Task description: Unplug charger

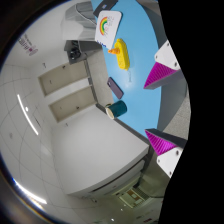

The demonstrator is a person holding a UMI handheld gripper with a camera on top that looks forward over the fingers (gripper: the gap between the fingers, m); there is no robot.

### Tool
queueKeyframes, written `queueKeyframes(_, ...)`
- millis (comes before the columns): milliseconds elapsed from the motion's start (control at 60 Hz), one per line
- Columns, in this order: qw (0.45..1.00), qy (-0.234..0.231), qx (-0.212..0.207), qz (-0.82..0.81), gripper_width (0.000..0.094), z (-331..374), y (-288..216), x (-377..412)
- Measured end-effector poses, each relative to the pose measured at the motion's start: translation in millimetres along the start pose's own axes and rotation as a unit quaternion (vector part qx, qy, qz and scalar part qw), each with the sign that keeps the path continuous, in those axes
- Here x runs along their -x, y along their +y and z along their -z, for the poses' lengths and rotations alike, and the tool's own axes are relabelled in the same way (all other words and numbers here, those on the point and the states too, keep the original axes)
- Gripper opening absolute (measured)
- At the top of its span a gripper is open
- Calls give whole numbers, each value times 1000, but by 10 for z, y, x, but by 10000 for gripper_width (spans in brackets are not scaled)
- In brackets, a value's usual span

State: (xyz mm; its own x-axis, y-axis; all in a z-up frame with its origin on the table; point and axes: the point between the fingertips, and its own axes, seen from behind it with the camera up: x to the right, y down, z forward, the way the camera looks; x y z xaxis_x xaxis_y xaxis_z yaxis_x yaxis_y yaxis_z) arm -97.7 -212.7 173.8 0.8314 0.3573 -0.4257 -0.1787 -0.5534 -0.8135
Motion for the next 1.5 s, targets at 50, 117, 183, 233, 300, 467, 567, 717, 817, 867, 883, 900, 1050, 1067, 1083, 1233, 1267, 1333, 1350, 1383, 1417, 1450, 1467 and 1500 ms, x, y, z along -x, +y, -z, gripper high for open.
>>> queueKeyframes(50, 1000, 20, -1, 8, 823, -5, -15, -152)
queueKeyframes(117, 998, 55, -3, 21, 818, -51, -46, -495)
queueKeyframes(183, 995, 91, -7, 39, 808, -159, -88, -935)
queueKeyframes(233, 992, 115, -8, 47, 800, -244, -124, -1234)
queueKeyframes(300, 988, 141, -8, 54, 800, -391, -187, -1611)
queueKeyframes(467, 975, 202, -12, 89, 786, -869, -474, -2456)
queueKeyframes(567, 973, 215, -11, 89, 770, -1241, -583, -2790)
queueKeyframes(717, 971, 223, -31, 77, 739, -1701, -784, -3056)
queueKeyframes(817, 967, 233, -33, 94, 569, -1875, -810, -3199)
queueKeyframes(867, 964, 237, -33, 116, 316, -1914, -814, -3236)
queueKeyframes(883, 965, 229, -31, 121, 242, -1944, -800, -3202)
queueKeyframes(900, 965, 229, -34, 125, 230, -1950, -811, -3199)
queueKeyframes(1050, 965, 238, -37, 101, 59, -2002, -843, -3242)
queueKeyframes(1067, 965, 239, -38, 98, 55, -2015, -857, -3249)
queueKeyframes(1083, 966, 239, -37, 97, 52, -2025, -868, -3248)
queueKeyframes(1233, 966, 242, -10, 88, 43, -1938, -862, -3198)
queueKeyframes(1267, 967, 240, -28, 79, 43, -1879, -926, -3159)
queueKeyframes(1333, 955, 259, -86, 115, 43, -1639, -1432, -3096)
queueKeyframes(1350, 950, 267, -97, 130, 42, -1571, -1569, -3093)
queueKeyframes(1383, 946, 267, -110, 147, 42, -1487, -1754, -3065)
queueKeyframes(1417, 947, 268, -105, 144, 42, -1406, -1866, -3082)
queueKeyframes(1450, 946, 274, -108, 137, 42, -1318, -1963, -3136)
queueKeyframes(1467, 945, 277, -111, 134, 42, -1272, -2014, -3159)
queueKeyframes(1500, 943, 285, -111, 134, 42, -1178, -2072, -3227)
